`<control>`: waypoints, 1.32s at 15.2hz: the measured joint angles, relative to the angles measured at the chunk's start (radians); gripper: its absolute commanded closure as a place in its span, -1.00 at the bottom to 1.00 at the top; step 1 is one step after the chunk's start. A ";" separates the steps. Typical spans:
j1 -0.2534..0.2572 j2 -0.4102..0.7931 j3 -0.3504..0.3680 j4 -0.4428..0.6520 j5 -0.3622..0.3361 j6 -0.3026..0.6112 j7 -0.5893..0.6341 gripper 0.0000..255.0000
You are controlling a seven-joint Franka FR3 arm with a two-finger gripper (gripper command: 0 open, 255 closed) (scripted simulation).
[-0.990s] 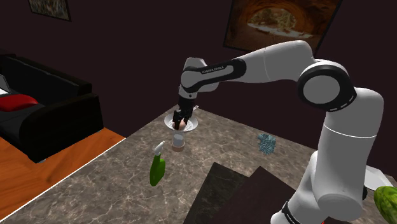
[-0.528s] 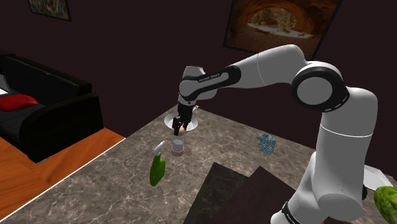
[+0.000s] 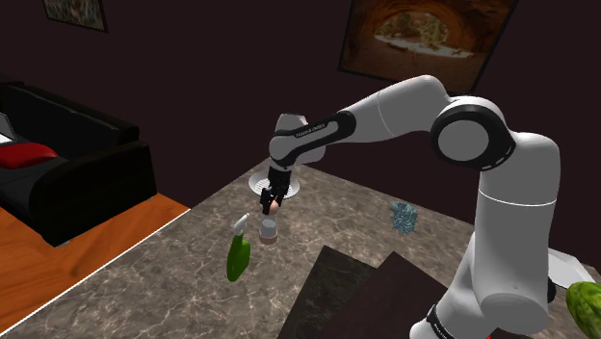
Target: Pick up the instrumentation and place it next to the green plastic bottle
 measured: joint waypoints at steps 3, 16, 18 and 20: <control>-0.001 0.024 0.004 -0.009 0.009 0.032 -0.009 1.00; -0.003 0.055 0.009 -0.017 0.020 0.070 -0.021 -1.00; -0.003 0.054 0.009 -0.017 0.020 0.070 -0.021 -1.00; -0.003 0.046 0.007 -0.013 0.017 0.058 -0.018 -1.00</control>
